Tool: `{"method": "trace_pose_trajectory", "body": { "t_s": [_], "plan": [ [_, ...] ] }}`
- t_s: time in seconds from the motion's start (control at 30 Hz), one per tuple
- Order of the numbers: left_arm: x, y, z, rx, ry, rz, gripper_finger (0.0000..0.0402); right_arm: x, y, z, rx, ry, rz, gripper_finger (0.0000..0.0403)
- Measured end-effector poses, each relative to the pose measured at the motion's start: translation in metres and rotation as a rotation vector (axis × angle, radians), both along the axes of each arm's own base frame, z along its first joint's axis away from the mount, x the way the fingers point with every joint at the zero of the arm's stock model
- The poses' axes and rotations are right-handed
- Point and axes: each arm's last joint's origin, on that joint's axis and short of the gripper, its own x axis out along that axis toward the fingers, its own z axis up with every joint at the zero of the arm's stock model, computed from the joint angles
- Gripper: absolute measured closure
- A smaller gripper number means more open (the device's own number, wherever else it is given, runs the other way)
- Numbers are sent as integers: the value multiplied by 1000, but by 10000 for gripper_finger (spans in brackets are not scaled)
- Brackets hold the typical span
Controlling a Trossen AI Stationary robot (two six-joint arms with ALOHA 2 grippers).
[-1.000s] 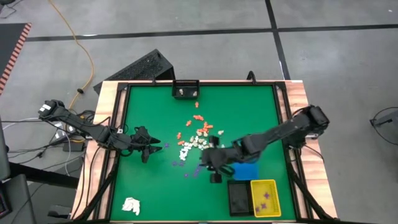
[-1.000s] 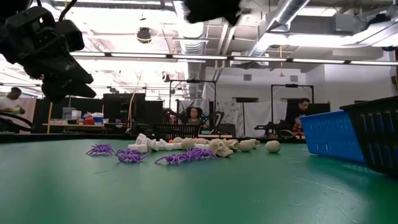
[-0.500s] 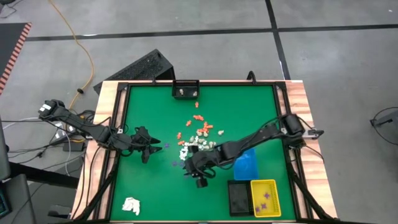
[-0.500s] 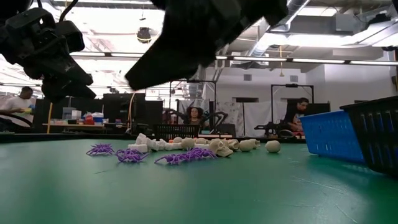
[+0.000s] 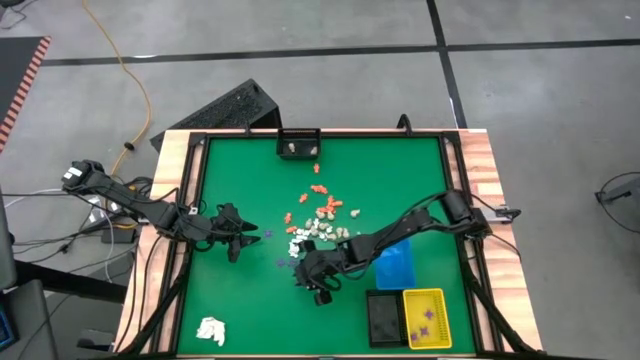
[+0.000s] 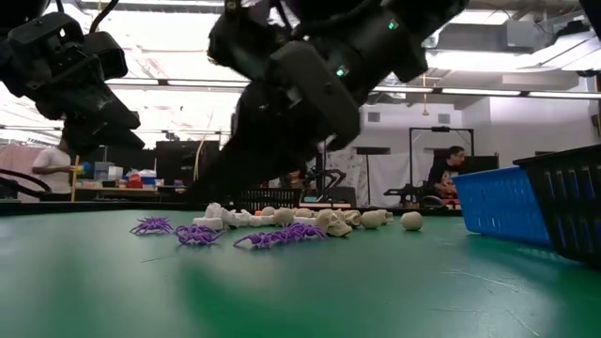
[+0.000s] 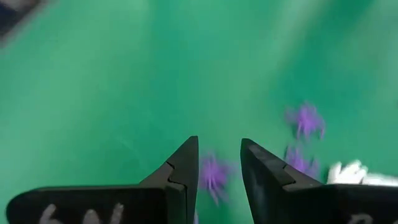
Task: Sort Halloween decoration
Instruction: Put the purple spider toy into the yellow bin
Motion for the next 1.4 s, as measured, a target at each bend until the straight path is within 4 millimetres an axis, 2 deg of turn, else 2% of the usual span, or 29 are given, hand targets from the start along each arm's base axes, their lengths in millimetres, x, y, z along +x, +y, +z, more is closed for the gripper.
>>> {"method": "trace_pose_trajectory", "body": {
  "t_s": [0.33, 0.6, 0.73, 0.9, 1.07, 1.17, 1.23, 1.4],
  "plan": [
    [0, 0, 0, 1, 1, 0, 213, 4, 1, -22, 10, 34, 8, 284],
    [0, 0, 0, 0, -1, 1, 213, 4, -4, -25, -4, 59, -25, 288],
    [0, 0, 0, 0, 0, 0, 213, 4, -5, -25, 5, 65, -69, 317],
    [0, 0, 0, 1, 0, 1, 213, 5, -7, -26, 16, 68, -104, 385],
    [0, 0, 0, -7, -1, 4, 213, 5, -7, -23, 32, 63, -126, 393],
    [0, 0, 0, -13, -1, 6, 213, 0, -8, -13, 33, 69, -131, 398],
    [0, 0, 0, -13, -1, 4, 213, -4, -7, 2, 33, 59, -130, 399],
    [0, 0, 0, -14, -3, 5, 213, -30, -4, 49, 77, 126, -163, 400]
  ]
}}
